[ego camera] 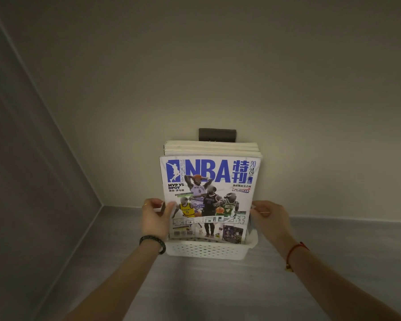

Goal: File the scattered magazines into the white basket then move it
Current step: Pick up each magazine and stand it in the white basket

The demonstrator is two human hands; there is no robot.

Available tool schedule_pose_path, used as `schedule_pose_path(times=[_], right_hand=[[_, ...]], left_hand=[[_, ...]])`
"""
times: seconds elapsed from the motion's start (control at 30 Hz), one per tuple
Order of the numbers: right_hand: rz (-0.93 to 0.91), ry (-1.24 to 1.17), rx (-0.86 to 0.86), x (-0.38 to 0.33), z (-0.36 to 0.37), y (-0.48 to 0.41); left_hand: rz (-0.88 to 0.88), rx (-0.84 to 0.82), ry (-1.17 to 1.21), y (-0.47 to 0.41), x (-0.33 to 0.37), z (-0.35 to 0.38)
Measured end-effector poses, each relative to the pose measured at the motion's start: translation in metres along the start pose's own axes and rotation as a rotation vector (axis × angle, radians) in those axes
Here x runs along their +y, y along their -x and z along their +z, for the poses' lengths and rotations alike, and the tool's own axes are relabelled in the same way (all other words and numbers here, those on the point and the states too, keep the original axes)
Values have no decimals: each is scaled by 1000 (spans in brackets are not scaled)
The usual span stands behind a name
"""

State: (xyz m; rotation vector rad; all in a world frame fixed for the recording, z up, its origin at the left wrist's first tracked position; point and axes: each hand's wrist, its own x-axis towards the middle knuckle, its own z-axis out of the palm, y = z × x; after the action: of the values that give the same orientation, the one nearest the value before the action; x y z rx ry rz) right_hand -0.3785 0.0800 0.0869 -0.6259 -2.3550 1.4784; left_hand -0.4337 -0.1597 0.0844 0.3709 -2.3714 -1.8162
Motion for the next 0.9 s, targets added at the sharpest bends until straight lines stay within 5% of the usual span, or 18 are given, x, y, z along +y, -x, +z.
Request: schedule_pose_path(times=[0.3, 0.73, 0.9], right_hand=[[87, -264, 97, 76, -85, 112], [400, -176, 537, 211, -316, 278], [578, -64, 508, 246, -382, 306]], left_hand=[[236, -360, 30, 120, 9, 41], [268, -1107, -190, 364, 14, 235], [218, -1348, -354, 441, 9, 303]])
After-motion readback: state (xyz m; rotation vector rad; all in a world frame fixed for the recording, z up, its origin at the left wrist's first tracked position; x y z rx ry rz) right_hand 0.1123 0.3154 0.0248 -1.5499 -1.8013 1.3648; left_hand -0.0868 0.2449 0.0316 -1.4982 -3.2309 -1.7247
